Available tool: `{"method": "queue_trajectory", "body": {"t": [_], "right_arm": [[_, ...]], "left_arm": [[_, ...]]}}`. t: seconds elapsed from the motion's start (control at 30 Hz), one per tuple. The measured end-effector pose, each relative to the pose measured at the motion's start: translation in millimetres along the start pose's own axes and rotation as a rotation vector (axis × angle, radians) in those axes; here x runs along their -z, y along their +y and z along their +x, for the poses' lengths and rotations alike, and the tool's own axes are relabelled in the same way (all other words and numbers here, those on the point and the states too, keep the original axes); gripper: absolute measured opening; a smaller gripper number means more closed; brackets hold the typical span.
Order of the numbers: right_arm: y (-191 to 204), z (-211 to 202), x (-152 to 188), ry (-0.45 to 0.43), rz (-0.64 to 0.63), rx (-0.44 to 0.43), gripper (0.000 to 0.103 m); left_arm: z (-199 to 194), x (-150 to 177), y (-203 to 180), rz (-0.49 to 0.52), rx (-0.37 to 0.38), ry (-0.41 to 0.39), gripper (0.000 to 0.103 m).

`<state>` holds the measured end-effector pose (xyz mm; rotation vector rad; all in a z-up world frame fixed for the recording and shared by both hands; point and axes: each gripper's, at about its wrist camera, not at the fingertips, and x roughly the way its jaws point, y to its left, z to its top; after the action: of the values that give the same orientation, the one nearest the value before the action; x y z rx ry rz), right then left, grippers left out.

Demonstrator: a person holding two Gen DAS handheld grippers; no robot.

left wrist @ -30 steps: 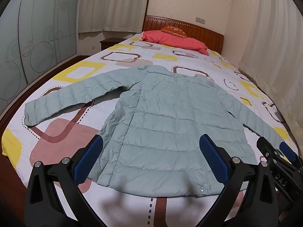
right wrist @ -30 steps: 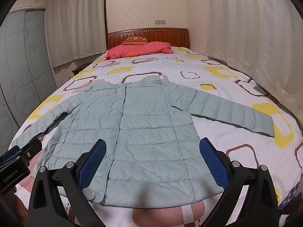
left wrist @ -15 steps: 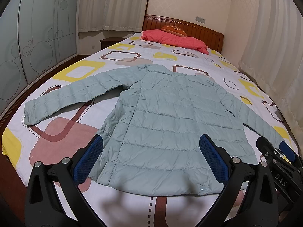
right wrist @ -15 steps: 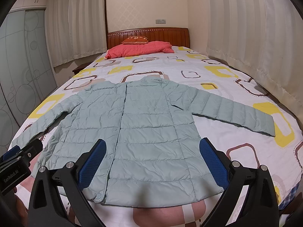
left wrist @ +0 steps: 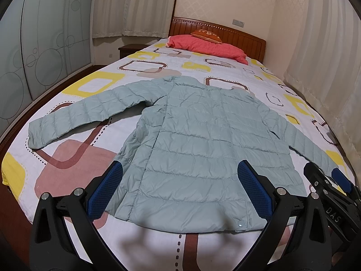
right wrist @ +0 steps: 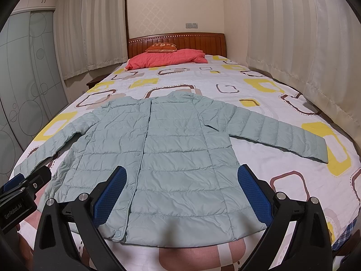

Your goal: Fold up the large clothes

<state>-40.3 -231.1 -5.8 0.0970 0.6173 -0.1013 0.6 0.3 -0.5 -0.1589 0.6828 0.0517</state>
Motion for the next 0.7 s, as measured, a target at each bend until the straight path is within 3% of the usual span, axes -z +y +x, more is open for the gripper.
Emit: {"method": "queue_trajectory", "body": {"t": [0.7], "right_arm": [[-3.5, 0.5, -1.6, 0.0, -0.002, 0.0, 0.098]], "left_arm": [[1.7, 6.0, -2.6, -0.001, -0.002, 0.001, 0.101]]}}
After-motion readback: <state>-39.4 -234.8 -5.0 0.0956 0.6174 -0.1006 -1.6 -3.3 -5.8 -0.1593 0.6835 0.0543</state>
